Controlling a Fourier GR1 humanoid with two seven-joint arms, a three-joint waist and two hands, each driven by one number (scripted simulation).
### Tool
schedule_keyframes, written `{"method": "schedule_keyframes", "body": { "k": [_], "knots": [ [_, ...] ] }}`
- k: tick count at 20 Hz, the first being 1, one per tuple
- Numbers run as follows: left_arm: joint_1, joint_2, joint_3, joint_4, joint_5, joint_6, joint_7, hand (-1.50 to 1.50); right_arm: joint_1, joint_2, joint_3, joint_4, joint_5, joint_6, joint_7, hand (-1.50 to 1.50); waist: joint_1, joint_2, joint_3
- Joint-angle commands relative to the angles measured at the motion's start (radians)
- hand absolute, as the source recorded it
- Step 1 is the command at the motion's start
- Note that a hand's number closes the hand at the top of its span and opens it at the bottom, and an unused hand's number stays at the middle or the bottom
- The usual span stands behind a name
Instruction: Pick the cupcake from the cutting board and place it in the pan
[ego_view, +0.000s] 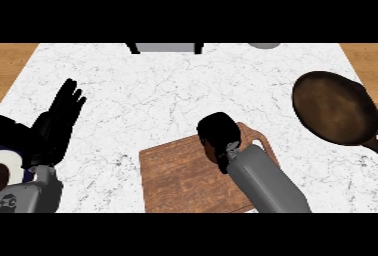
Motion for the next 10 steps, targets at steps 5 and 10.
{"method": "schedule_keyframes", "body": {
  "k": [5,10],
  "knots": [
    [0.058,-0.012,0.005,0.017,-0.026,-0.002,-0.069,0.00,0.200,-0.147,0.027,-0.353,0.035,-0.087,-0.077,1.50,-0.020,0.003,0.006],
    [0.005,-0.005,0.023,0.023,-0.020,0.023,-0.011,0.00,0.461,-0.409,0.002,-0.678,-0.024,-0.143,-0.254,1.50,-0.076,-0.005,0.006]
  ]
}}
